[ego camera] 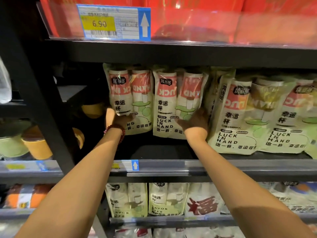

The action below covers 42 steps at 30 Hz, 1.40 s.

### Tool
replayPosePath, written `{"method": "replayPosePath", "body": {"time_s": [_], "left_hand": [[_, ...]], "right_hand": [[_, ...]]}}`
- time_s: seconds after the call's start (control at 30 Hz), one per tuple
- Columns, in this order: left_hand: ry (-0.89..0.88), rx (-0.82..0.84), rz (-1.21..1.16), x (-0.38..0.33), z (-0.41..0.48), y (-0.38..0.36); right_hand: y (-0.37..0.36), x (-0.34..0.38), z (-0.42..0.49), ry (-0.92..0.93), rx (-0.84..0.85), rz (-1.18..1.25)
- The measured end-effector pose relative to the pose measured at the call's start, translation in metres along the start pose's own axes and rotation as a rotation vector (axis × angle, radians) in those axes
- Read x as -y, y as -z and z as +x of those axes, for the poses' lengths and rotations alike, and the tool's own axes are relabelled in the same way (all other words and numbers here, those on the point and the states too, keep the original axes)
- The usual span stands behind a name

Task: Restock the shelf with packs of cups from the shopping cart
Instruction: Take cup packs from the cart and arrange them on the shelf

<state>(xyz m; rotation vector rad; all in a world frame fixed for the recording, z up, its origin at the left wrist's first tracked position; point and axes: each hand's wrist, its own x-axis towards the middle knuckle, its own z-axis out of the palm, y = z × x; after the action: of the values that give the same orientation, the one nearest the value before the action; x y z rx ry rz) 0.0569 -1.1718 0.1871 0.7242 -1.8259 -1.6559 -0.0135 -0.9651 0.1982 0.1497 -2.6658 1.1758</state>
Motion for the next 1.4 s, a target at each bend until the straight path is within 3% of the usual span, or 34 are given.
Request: {"method": "replayPosePath", "body": {"time_s": [0.33,0.5,0.57,0.77,1.1,1.27,1.4], "left_hand": [[-0.001,0.085,0.129,-0.003,0.035,-0.012],[-0.051,-0.047,0.288,0.006,0.03,-0.016],[-0.112,-0.068,0.257,0.007,0.022,-0.022],[-0.076,-0.142,0.365,0.016,0.047,-0.042],[0.015,-0.081,0.427,0.059,0.117,-0.056],[-0.046,-0.217,0.403,0.061,0.113,-0.06],[-0.111,-0.23,0.412,0.021,0.059,-0.057]], "right_hand": [[-0.004,-0.004,0.006,0.062,-0.079,-0.077],[0.004,-0.003,-0.015,0.311,-0.267,-0.095],[0.001,0.008,-0.021,0.338,-0.241,-0.08],[-0.026,0.046,-0.013,0.156,-0.146,-0.076],[-0.017,0.021,0.006,0.177,-0.205,-0.163],[-0.02,0.024,0.004,0.174,-0.227,-0.178],[-0.021,0.021,0.005,0.178,-0.247,-0.177]]}}
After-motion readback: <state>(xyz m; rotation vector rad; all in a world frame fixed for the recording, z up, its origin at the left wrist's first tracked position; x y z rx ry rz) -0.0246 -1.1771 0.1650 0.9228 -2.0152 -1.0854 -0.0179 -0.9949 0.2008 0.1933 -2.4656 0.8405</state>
